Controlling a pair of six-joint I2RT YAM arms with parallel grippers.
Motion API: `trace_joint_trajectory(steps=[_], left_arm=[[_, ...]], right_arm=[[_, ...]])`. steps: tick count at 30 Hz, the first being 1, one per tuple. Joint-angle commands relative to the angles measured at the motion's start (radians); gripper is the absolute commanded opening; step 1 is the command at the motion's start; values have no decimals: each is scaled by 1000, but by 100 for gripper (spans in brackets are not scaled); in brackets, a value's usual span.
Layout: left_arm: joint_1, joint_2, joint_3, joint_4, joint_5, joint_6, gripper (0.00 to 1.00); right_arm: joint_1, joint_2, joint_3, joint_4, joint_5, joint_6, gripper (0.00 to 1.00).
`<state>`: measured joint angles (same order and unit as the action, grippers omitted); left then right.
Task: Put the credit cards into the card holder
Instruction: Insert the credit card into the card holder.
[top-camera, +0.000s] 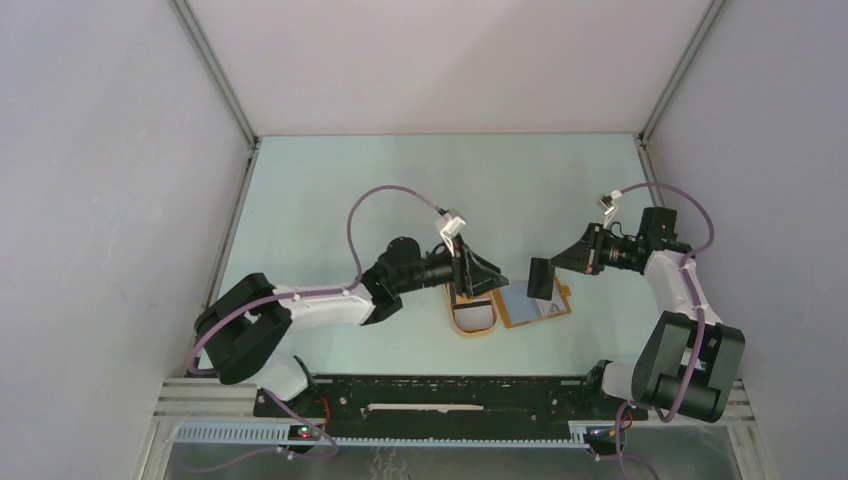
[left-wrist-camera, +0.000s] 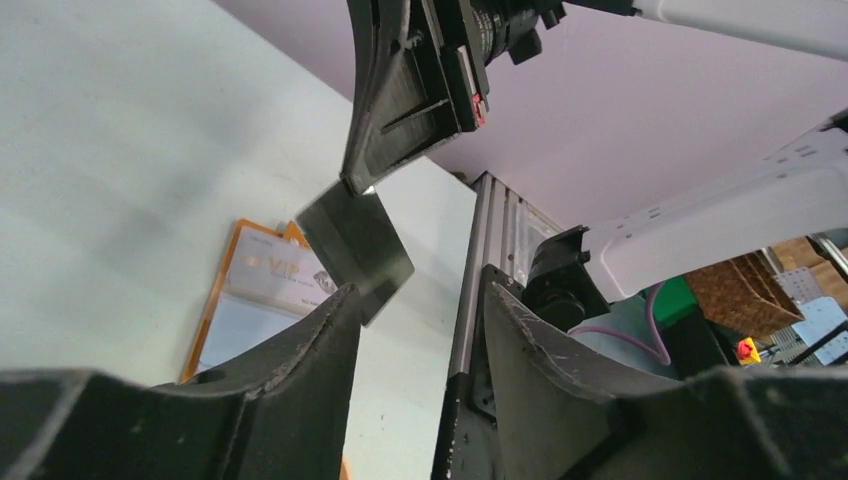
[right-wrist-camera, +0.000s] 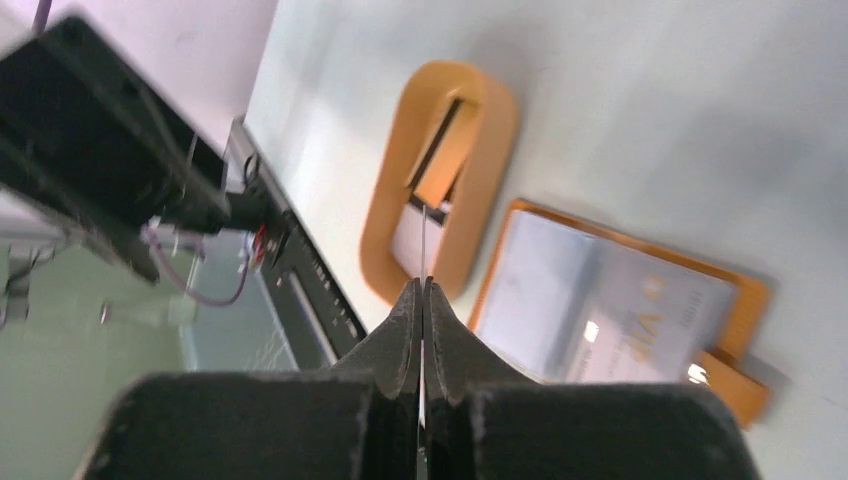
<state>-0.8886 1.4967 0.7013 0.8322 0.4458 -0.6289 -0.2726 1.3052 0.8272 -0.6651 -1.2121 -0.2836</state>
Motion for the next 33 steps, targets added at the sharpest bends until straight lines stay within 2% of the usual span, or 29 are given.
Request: trace_joint_trajectory(steps=[1,6,10,19,33], left_arm=[[-96,56,39,-73,-175,32,48],[-186,188,143,-158,-273,24,33],[-232,267,219,-291,-371,65,31],[-277,325,285,-516,-483,120,38],[-272,374,377,-760,-628,103,50]], right_arm=[[-75,-28,-30,201,85,165,0],[-112,81,-30,228,128,195,0],[-103,138,-25,250,184,206,0],[-62,212,2,222,258,186,0],[-18,326,41,157,248,150,0]])
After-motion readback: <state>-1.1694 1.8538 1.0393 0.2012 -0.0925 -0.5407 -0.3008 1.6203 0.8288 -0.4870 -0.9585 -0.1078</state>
